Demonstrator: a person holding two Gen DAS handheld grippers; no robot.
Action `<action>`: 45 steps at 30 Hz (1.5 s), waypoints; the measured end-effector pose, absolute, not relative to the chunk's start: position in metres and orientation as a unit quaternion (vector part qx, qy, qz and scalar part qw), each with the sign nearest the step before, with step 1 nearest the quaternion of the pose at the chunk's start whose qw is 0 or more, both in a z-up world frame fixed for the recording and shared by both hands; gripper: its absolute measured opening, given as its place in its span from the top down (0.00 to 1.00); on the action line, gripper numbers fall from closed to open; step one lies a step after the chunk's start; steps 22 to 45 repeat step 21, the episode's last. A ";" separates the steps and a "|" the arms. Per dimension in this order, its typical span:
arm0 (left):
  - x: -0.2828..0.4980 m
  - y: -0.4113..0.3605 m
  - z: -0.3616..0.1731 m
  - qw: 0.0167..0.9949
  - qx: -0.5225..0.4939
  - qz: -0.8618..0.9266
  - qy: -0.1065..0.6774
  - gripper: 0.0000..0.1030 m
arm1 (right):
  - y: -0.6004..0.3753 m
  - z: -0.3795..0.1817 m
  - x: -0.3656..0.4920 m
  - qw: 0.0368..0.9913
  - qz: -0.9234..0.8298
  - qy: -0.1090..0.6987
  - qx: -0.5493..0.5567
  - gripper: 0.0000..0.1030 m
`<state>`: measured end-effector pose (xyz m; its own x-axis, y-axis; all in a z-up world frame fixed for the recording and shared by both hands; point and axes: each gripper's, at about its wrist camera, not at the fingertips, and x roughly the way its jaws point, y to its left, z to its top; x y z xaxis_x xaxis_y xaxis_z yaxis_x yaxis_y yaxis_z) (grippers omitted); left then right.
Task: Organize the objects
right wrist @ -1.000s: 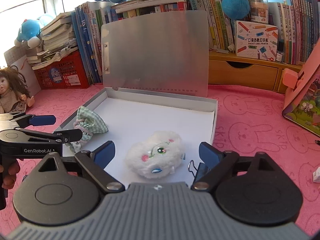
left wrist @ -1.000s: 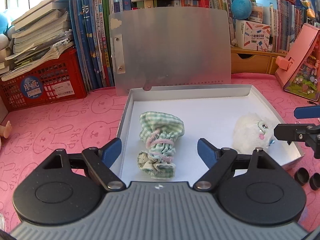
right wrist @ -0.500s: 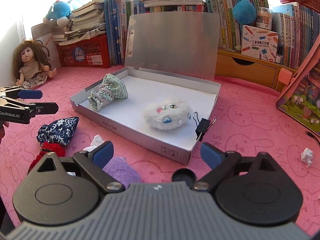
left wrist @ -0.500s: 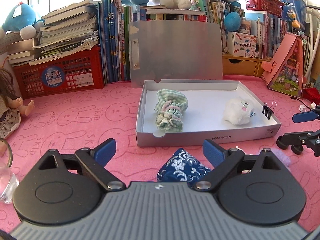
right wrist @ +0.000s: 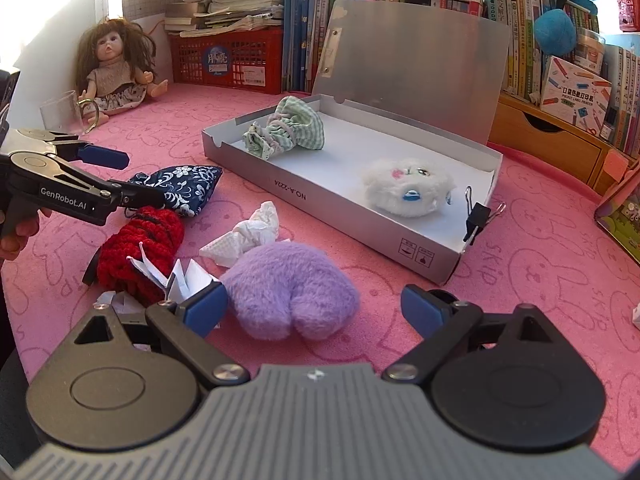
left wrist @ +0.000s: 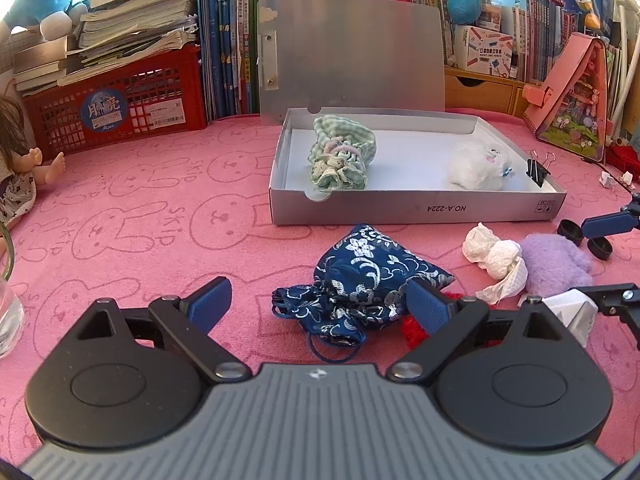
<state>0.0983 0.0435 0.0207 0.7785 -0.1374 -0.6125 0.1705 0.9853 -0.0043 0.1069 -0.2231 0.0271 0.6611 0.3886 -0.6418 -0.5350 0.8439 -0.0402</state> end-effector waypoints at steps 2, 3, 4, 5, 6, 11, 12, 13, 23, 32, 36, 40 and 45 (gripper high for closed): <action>0.101 0.043 0.019 0.942 0.025 -0.083 0.324 0.07 | -0.220 0.025 0.107 0.903 0.258 0.323 -0.115 0.05; 0.102 0.042 0.019 0.942 0.027 -0.083 0.323 0.07 | -0.220 0.024 0.107 0.903 0.260 0.324 -0.113 0.05; 0.103 0.041 0.018 0.942 0.028 -0.084 0.323 0.06 | -0.219 0.024 0.108 0.903 0.261 0.325 -0.110 0.05; 0.105 0.041 0.017 0.942 0.026 -0.085 0.323 0.06 | -0.220 0.023 0.108 0.903 0.260 0.326 -0.108 0.05; 0.107 0.041 0.017 0.942 0.024 -0.086 0.324 0.06 | -0.220 0.022 0.109 0.903 0.259 0.327 -0.105 0.05; 0.114 0.037 0.015 0.939 0.008 -0.093 0.330 0.06 | -0.223 0.017 0.112 0.902 0.259 0.334 -0.084 0.05; 0.115 0.036 0.014 0.939 0.007 -0.093 0.330 0.06 | -0.224 0.016 0.112 0.902 0.259 0.335 -0.081 0.05; 0.116 0.035 0.014 0.939 0.006 -0.094 0.330 0.06 | -0.224 0.015 0.112 0.902 0.260 0.336 -0.080 0.05; 0.125 0.028 0.007 0.937 -0.005 -0.098 0.336 0.06 | -0.218 0.005 0.112 0.898 0.258 0.345 -0.089 0.06; 0.125 0.028 0.007 0.937 -0.005 -0.098 0.336 0.06 | -0.218 0.005 0.112 0.898 0.258 0.345 -0.089 0.06; 0.125 0.028 0.007 0.937 -0.005 -0.098 0.336 0.06 | -0.218 0.005 0.112 0.898 0.258 0.345 -0.089 0.06; 0.125 0.028 0.007 0.937 -0.005 -0.098 0.336 0.06 | -0.218 0.005 0.112 0.898 0.258 0.345 -0.089 0.06; 0.125 0.028 0.007 0.937 -0.005 -0.098 0.336 0.06 | -0.218 0.005 0.112 0.898 0.258 0.345 -0.089 0.06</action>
